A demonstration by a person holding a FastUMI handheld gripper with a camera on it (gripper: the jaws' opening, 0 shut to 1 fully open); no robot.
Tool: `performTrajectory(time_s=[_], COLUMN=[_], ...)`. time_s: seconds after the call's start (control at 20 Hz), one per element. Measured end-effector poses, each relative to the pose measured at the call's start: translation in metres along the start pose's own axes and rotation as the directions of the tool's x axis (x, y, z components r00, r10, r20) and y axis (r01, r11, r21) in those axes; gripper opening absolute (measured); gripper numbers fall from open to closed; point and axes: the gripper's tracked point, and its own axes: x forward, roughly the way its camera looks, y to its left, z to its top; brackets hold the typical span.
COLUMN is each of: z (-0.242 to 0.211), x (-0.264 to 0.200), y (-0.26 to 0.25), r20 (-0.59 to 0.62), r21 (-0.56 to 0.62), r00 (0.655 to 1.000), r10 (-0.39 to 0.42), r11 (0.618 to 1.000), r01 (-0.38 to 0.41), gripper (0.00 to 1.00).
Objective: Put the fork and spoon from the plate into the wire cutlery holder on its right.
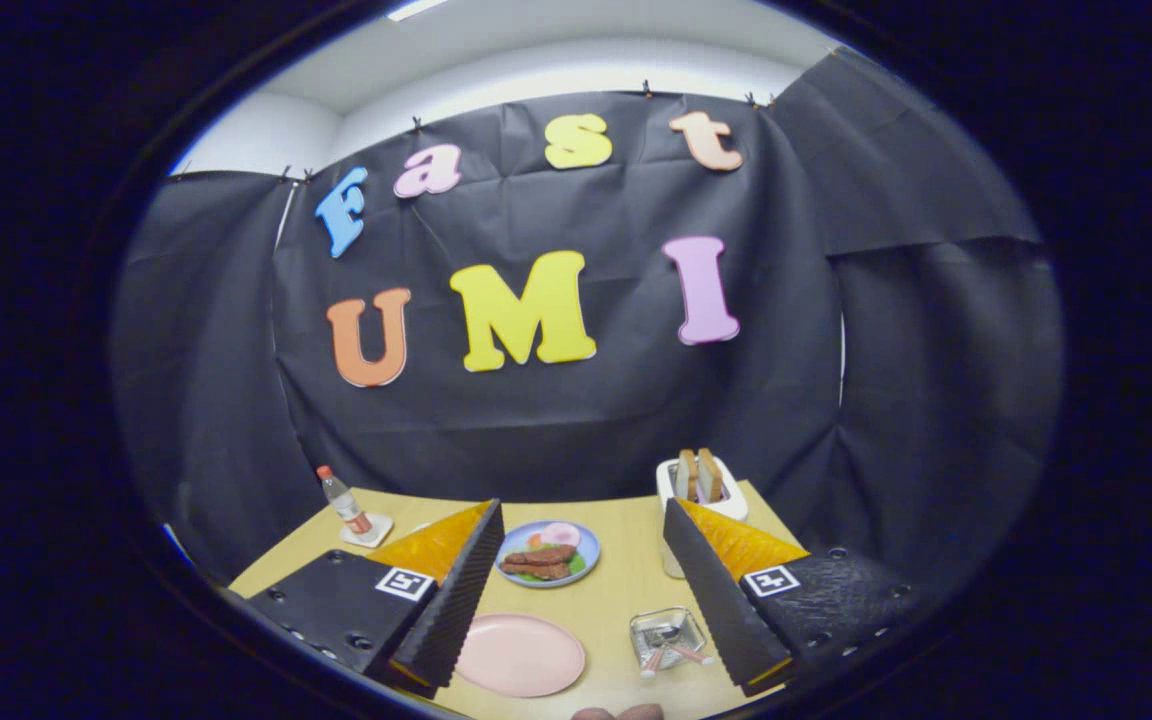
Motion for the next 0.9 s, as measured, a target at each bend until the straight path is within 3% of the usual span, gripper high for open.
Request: performTrajectory(time_s=[0.25, 0.45, 0.9], z=[0.007, 0.033, 0.03], x=[-0.021, -0.036, -0.038], y=[0.005, 0.018, 0.027], r20=[0.081, 0.173, 0.179], r21=[-0.027, -0.082, -0.073], r00=[0.997, 0.985, 0.983], r10=[-0.017, 0.024, 0.045], r11=[0.999, 0.997, 0.997], r01=[0.019, -0.009, -0.032], gripper=[0.96, 0.96, 0.96])
